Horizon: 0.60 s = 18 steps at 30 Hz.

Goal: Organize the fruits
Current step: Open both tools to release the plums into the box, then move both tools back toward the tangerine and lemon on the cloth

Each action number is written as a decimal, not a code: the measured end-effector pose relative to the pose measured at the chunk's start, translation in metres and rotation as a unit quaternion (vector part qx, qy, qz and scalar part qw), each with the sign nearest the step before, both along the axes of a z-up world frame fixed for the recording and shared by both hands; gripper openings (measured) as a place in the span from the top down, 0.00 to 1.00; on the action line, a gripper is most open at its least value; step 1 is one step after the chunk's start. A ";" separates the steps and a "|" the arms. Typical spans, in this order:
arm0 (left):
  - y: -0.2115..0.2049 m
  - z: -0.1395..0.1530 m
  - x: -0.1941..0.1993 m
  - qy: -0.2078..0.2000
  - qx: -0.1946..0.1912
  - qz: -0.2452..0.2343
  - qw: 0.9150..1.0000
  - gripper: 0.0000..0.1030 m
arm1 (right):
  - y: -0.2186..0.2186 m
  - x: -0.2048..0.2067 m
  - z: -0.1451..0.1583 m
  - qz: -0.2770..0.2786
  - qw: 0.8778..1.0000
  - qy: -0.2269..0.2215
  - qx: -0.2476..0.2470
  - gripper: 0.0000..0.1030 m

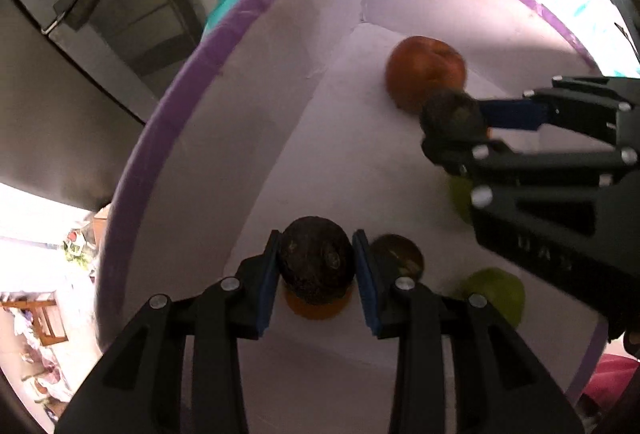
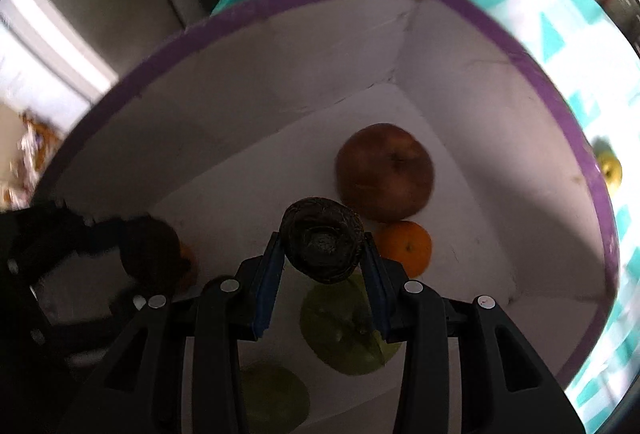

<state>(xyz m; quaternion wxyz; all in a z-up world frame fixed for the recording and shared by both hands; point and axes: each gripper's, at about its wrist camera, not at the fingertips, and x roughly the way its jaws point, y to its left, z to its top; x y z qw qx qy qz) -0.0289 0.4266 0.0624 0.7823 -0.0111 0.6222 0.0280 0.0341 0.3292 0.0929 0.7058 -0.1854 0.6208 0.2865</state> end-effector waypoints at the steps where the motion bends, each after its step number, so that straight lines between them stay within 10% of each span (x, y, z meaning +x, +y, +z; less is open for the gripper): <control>1: 0.000 -0.001 0.001 0.001 0.000 0.000 1.000 0.65 | 0.001 -0.001 -0.004 0.009 1.000 0.006 -0.005 0.62; 18: -0.002 -0.006 0.005 0.029 -0.018 0.003 0.999 0.56 | 0.000 0.011 -0.023 0.000 0.998 0.058 -0.005 0.44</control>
